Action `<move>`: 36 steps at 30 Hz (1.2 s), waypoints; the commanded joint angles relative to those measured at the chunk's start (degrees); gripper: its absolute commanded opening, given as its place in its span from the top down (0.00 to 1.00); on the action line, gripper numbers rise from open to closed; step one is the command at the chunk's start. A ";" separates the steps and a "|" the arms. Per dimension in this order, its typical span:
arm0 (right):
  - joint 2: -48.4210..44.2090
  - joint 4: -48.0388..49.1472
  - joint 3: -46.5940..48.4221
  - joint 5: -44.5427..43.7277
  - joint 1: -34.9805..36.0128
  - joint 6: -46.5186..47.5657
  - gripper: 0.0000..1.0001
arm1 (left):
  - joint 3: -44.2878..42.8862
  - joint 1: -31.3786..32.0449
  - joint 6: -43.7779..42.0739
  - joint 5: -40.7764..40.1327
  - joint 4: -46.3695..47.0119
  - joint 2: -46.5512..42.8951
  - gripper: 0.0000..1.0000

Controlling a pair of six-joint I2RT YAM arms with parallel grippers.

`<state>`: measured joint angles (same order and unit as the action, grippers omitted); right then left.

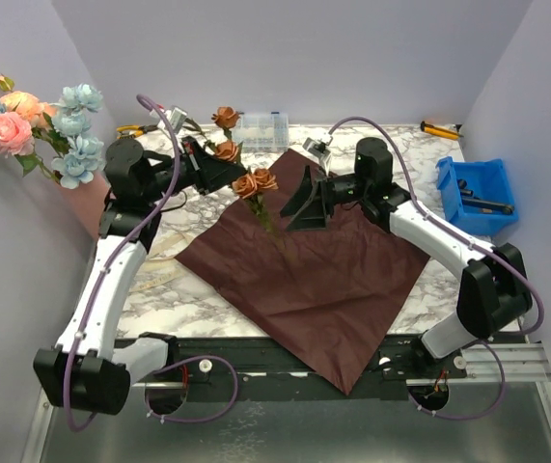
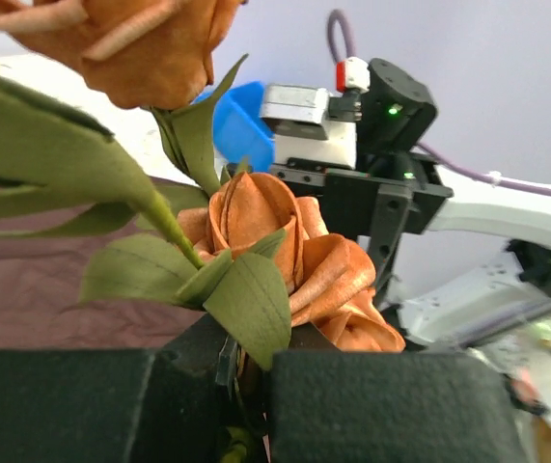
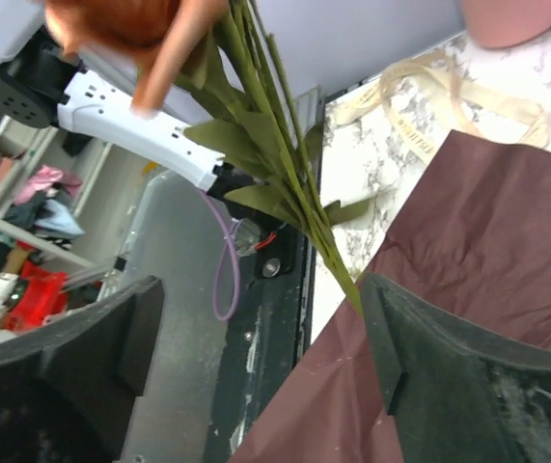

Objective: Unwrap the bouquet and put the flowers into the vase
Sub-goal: Pick up the fake flower from the wrapping paper, then insert the fake flower into the vase.

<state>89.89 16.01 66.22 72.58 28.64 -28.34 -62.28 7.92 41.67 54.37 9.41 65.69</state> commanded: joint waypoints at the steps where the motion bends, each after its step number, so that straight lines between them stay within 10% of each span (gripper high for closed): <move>1: -3.72 -8.50 0.59 -3.64 -0.96 7.68 0.03 | -6.84 -0.42 -21.58 -12.58 -29.64 -6.46 1.00; 13: -5.85 -18.57 2.33 -7.75 -1.35 15.63 0.00 | -16.30 -7.20 -40.60 -57.59 -50.01 -20.59 1.00; 21: -4.92 -26.45 6.04 -11.56 -1.41 22.80 0.00 | -27.62 -19.94 -43.31 -64.84 -52.20 -20.69 1.00; 36: -1.43 -28.13 6.99 -12.97 -1.85 24.17 0.00 | -43.34 -20.56 -48.07 -65.45 -49.48 -12.17 1.00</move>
<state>86.96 -10.48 71.20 60.80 27.24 -5.37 -102.96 -12.32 -4.10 -10.50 -41.23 51.64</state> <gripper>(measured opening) 0.998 0.057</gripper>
